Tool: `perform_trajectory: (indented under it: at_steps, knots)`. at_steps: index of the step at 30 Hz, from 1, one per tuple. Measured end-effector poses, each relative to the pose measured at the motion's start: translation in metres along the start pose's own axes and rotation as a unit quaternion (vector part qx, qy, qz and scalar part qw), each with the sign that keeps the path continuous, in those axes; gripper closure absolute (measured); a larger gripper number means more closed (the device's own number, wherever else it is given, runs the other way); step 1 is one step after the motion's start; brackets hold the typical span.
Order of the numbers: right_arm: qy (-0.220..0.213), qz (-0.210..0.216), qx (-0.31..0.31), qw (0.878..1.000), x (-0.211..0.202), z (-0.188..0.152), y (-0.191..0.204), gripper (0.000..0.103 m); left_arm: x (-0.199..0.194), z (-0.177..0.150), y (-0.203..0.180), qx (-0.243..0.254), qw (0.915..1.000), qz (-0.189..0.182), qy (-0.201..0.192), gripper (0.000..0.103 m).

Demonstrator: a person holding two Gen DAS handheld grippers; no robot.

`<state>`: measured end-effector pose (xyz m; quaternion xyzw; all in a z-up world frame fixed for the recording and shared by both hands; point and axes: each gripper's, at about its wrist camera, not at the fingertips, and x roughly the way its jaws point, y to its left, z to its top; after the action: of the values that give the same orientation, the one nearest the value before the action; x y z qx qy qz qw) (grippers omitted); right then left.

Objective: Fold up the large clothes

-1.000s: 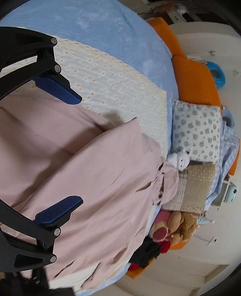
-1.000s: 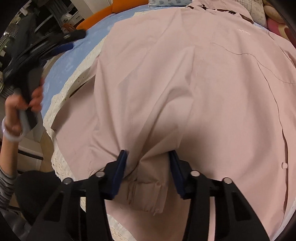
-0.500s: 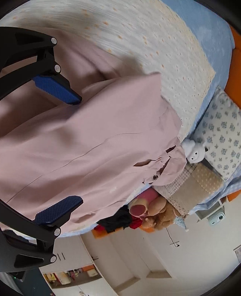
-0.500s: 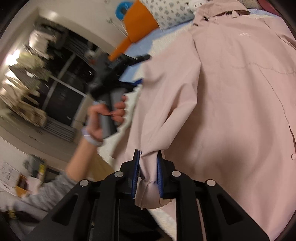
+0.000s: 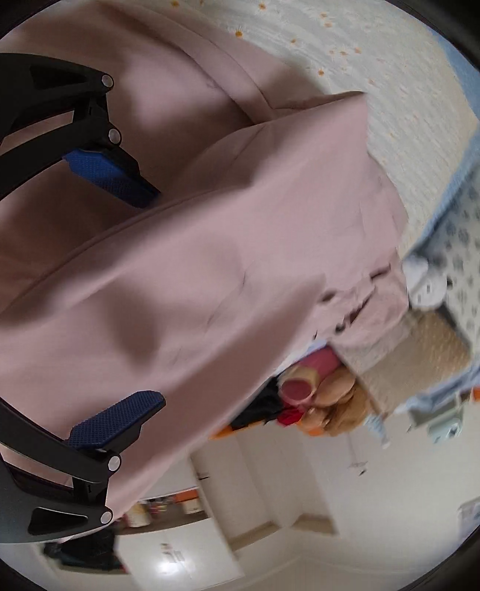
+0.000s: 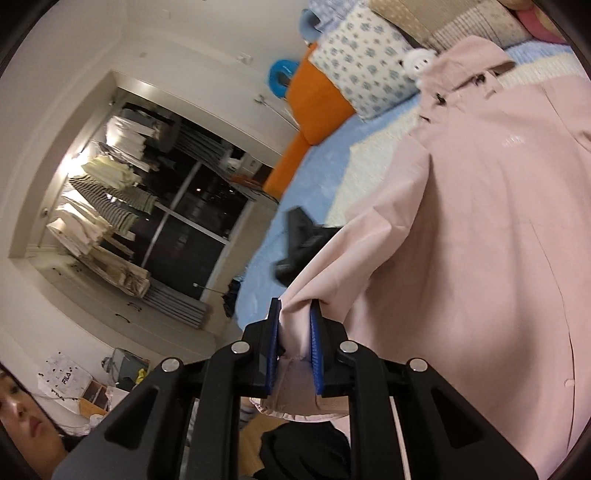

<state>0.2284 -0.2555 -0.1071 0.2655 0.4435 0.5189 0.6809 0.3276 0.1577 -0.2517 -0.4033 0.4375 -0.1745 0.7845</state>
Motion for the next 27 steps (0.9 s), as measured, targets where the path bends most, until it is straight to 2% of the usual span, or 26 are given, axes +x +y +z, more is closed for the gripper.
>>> perform_trajectory:
  at_steps: [4,8,13,16,17,20,23,26,27]
  knots:
    - [-0.015,0.01,-0.005,1.0,-0.017,-0.006,0.006,0.088,0.005,0.021,0.026,-0.026,0.9993,-0.009,-0.027,0.003]
    - [-0.011,0.014,0.0,1.0,-0.019,-0.02,0.006,0.088,-0.013,0.056,0.043,-0.035,0.9972,0.008,-0.066,0.003]
    - [0.015,0.006,0.014,1.0,-0.001,-0.051,-0.007,0.088,-0.032,0.093,0.078,-0.097,0.9907,-0.043,-0.085,0.005]
    - [0.049,-0.031,0.013,0.998,0.029,-0.071,-0.026,0.088,-0.055,0.098,0.074,-0.073,0.9894,-0.063,-0.109,0.007]
    - [0.061,-0.057,0.008,0.996,0.041,-0.08,-0.035,0.088,-0.06,0.1,0.068,-0.055,0.9908,-0.048,-0.114,0.007]
    - [0.1,-0.094,0.02,0.99,0.071,-0.102,-0.061,0.088,-0.062,0.099,0.061,-0.013,0.9945,0.009,-0.103,0.018]
    - [0.129,-0.131,0.008,0.983,0.089,-0.124,-0.078,0.088,-0.055,0.096,0.066,0.003,0.9944,0.045,-0.095,0.021]
    - [0.121,-0.135,0.016,0.983,0.088,-0.132,-0.087,0.092,-0.047,0.092,0.085,0.001,0.9924,0.087,-0.087,0.039]
    - [0.121,-0.143,0.014,0.982,0.088,-0.135,-0.09,0.093,-0.041,0.092,0.094,-0.009,0.9916,0.099,-0.083,0.049]
